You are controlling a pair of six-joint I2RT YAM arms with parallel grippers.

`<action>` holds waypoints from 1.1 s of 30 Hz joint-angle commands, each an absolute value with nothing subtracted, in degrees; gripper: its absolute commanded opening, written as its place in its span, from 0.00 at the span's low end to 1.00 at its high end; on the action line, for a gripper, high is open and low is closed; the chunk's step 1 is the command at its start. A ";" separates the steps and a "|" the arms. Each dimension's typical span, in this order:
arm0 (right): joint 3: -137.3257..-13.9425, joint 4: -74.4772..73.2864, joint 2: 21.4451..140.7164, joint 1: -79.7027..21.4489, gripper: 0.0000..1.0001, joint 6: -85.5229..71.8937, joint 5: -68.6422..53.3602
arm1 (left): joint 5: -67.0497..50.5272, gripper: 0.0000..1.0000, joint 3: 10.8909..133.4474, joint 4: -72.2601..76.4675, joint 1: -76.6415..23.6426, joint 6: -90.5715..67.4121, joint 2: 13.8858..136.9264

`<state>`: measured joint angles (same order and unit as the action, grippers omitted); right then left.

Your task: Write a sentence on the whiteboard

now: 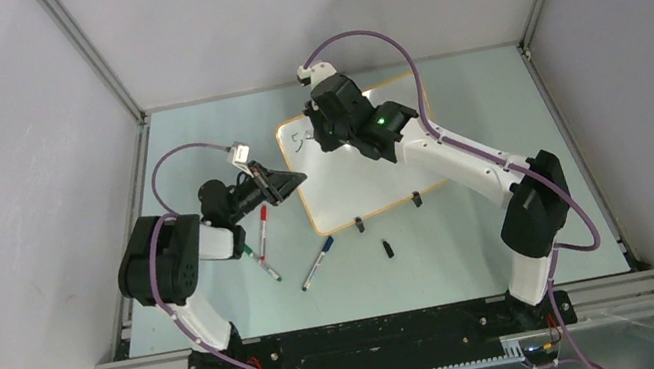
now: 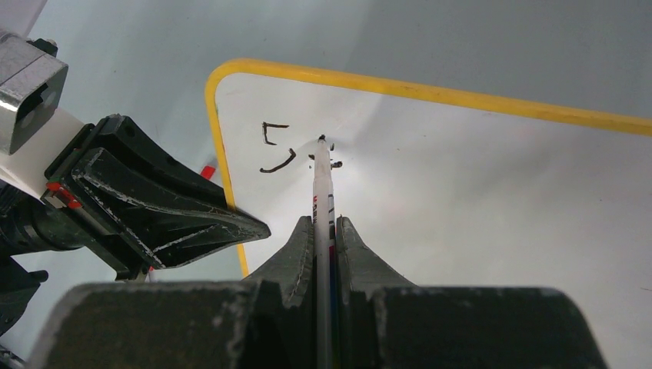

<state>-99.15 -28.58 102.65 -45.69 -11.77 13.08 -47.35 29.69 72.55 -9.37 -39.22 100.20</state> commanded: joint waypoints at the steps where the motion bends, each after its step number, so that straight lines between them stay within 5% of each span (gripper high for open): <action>1: -100.16 -28.17 102.38 -45.70 0.00 -11.72 14.28 | -46.53 0.00 29.99 73.74 -9.35 -36.41 101.09; 33: -92.62 -28.14 97.84 -45.94 0.00 -12.49 13.77 | -46.73 0.00 29.53 74.28 -9.28 -36.83 100.89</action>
<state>-93.47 -28.60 100.36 -46.02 -11.99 12.62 -47.20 29.69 72.77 -9.34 -39.66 100.40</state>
